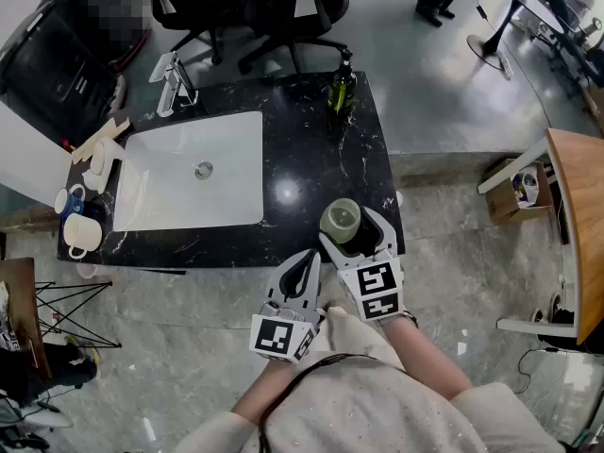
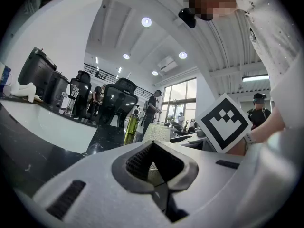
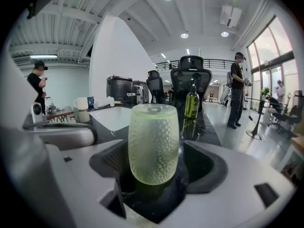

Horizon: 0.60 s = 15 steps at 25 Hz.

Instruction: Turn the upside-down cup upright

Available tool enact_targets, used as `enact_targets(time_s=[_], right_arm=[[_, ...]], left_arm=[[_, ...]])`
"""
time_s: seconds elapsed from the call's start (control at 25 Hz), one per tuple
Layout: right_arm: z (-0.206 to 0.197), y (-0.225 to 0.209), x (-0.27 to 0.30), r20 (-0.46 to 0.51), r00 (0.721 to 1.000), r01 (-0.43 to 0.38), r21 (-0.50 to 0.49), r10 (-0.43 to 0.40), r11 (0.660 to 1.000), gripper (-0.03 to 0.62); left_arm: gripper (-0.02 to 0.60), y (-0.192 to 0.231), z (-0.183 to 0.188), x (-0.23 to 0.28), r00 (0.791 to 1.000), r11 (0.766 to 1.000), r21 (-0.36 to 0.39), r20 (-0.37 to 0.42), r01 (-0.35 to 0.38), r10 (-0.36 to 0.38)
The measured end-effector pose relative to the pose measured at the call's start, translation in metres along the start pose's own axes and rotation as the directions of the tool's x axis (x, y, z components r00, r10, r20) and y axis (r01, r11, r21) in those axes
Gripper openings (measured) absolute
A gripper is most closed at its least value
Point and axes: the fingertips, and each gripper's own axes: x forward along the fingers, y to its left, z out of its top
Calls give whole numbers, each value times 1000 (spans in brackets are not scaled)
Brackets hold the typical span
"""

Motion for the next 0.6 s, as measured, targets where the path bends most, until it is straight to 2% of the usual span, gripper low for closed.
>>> enact_targets(time_s=[0.16,0.6], right_arm=[[-2,4,4,-22,1000,17,-58,-18,998,356],[-6,4,8,-57,998,25,-83,-30,996,353]], left_arm=[[8,6,0,0,1000,1000,-6,0,-5,5],[8,10,3,-1,1000,1000,-12,21,-17,18]])
